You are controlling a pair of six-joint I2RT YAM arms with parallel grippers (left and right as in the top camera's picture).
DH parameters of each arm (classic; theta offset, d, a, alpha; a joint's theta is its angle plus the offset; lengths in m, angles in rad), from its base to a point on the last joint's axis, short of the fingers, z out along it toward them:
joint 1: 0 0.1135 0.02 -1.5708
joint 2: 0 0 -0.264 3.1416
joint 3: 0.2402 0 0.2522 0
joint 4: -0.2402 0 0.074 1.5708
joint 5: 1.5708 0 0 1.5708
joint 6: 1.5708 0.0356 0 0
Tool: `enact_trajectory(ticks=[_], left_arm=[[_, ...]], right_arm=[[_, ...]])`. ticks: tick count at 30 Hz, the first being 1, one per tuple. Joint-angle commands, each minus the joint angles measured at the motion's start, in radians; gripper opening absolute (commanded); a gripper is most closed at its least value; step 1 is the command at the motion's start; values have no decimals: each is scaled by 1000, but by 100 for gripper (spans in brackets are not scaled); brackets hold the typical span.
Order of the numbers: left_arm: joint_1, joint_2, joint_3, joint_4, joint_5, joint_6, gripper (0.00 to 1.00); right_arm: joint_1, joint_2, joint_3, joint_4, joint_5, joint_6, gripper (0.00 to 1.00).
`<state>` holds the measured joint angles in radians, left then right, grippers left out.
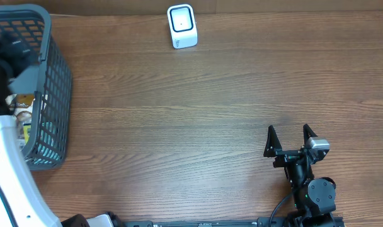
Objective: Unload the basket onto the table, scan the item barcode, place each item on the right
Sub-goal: 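Reach the left gripper into the basket and grasp the green-lidded jar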
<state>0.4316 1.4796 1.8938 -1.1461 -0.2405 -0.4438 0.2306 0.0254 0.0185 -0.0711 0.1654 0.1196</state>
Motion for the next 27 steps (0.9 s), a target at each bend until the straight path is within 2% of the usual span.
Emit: enact_trajectory(ticks=[1,4,7,12,19,25,26,27], left_arm=[[81,12,20,-23,-33,-74,99],[130,63,3,-53,-33,-77,98],[152,130,-15,-81,-37,-76,93],[161,257,-16,-117,-110,-49,91],[163,373,-34,-77,-107,138,90],[161,379,-130,95,-69,379,93],[161,380,-153,137,-69,426,100],[163,380,-183,183,-71,487,100]], right_arm=[[0,-1,-10,5,14,5,100],[0,0,-10,6,14,5,100],[0,-1,-10,6,14,4,100],[0,-1,-10,6,14,4,100],[0,0,-10,6,14,4,100],[0,0,-10,5,14,4,100],[0,0,-10,6,14,5,100],[0,0,-10,6,14,5,100]])
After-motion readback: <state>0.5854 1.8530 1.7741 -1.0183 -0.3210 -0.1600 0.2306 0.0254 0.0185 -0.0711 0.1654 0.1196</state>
